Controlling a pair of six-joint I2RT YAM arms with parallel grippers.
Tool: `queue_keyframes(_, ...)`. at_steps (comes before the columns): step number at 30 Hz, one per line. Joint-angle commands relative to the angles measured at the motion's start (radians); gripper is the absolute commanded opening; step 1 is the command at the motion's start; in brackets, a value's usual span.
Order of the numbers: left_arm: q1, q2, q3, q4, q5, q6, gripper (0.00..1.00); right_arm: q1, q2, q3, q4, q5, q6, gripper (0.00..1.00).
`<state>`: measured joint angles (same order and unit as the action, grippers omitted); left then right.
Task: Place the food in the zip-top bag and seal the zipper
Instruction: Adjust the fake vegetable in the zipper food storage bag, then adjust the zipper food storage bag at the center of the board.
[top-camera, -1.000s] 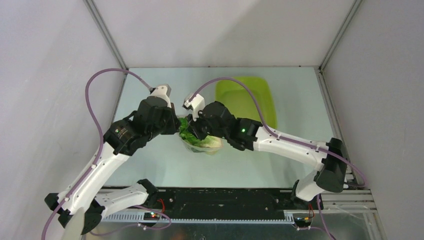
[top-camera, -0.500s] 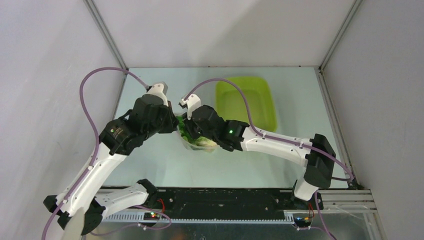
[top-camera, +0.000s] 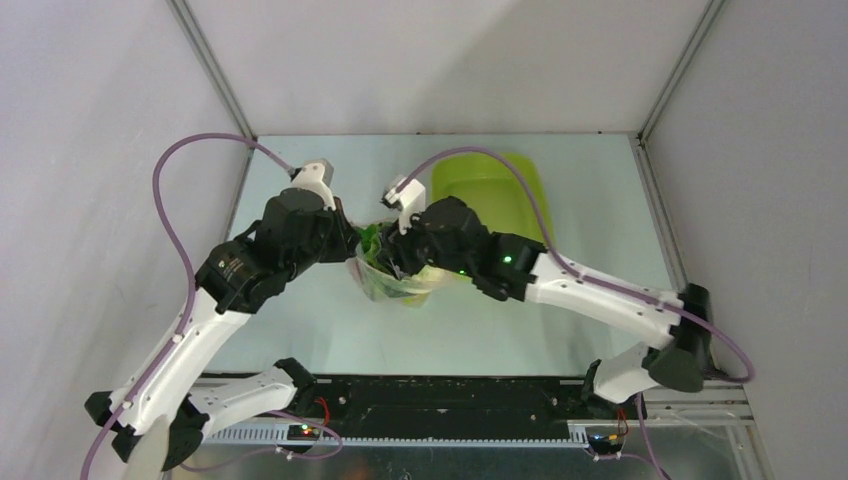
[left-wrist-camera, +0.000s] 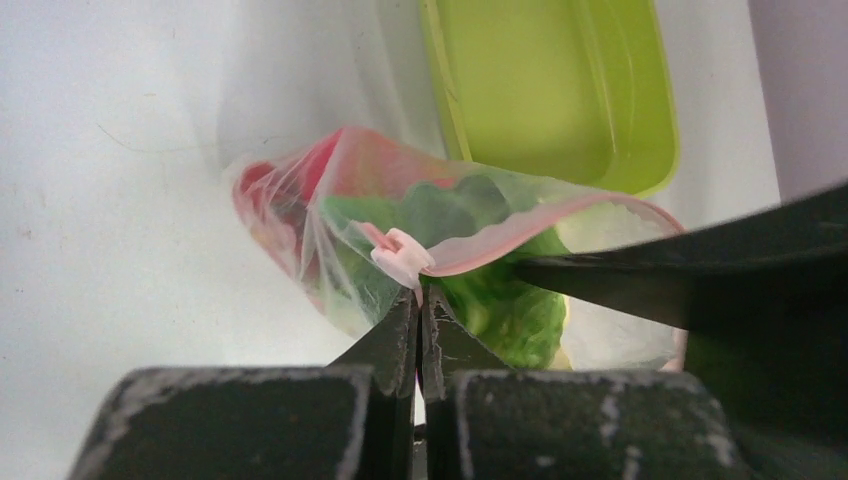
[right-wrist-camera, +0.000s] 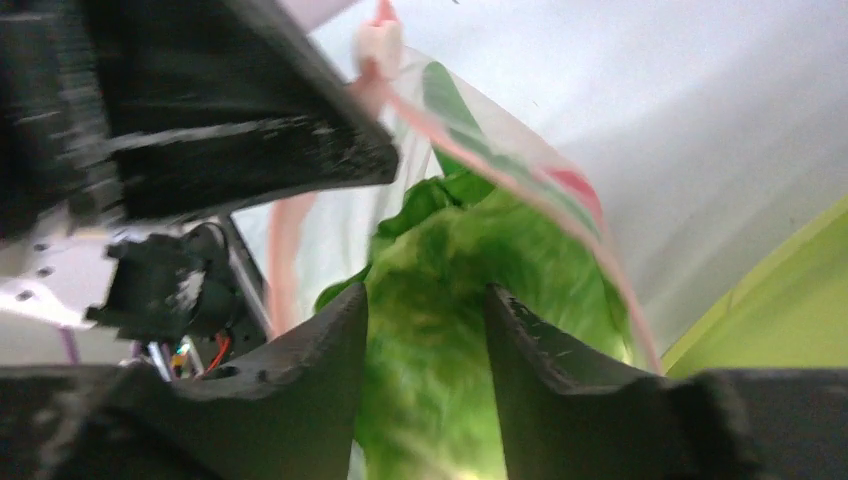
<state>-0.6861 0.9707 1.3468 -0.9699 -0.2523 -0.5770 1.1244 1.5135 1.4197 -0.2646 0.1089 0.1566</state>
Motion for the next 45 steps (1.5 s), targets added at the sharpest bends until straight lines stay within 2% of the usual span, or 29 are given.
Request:
queue_keyframes(1, 0.004, -0.045, 0.035, 0.116, -0.064, -0.021, 0.00, -0.013, -0.144, -0.008, -0.032, -0.145, -0.076, 0.64)
queue_keyframes(3, 0.003, -0.045, 0.034, 0.116, -0.068, -0.030, 0.00, -0.015, -0.193, -0.019, -0.021, -0.203, -0.096, 0.76)
queue_keyframes(7, 0.004, -0.046, 0.032, 0.117, -0.065, -0.036, 0.00, -0.016, -0.288, -0.090, 0.007, -0.267, -0.161, 0.84)
queue_keyframes(15, 0.004, -0.054, 0.032, 0.112, -0.073, -0.046, 0.00, -0.099, -0.393, -0.246, -0.101, -0.445, -0.327, 0.87)
queue_keyframes(23, 0.004, -0.065, 0.020, 0.104, -0.078, -0.055, 0.00, -0.140, -0.383, -0.320, -0.059, -0.289, -0.386, 0.90)
queue_keyframes(29, 0.005, -0.071, 0.021, 0.102, -0.082, -0.058, 0.00, -0.188, -0.362, -0.364, -0.053, -0.307, -0.392, 0.90)
queue_keyframes(33, 0.004, -0.071, 0.019, 0.097, -0.076, -0.060, 0.00, -0.191, -0.359, -0.385, 0.010, -0.329, -0.380, 0.89)
queue_keyframes(35, 0.004, -0.072, 0.013, 0.099, -0.071, -0.062, 0.00, -0.197, -0.354, -0.392, 0.066, -0.346, -0.376, 0.88)
queue_keyframes(39, 0.004, -0.076, 0.002, 0.100, -0.073, -0.072, 0.00, -0.226, -0.327, -0.391, 0.166, -0.462, -0.355, 0.78)
queue_keyframes(41, 0.004, -0.078, 0.000, 0.101, -0.075, -0.076, 0.00, -0.237, -0.309, -0.390, 0.204, -0.508, -0.339, 0.66)
queue_keyframes(43, 0.005, -0.081, -0.001, 0.099, -0.078, -0.079, 0.00, -0.244, -0.295, -0.391, 0.219, -0.531, -0.327, 0.43)
queue_keyframes(45, 0.004, -0.086, -0.001, 0.101, -0.083, -0.082, 0.00, -0.253, -0.283, -0.391, 0.209, -0.547, -0.316, 0.38)
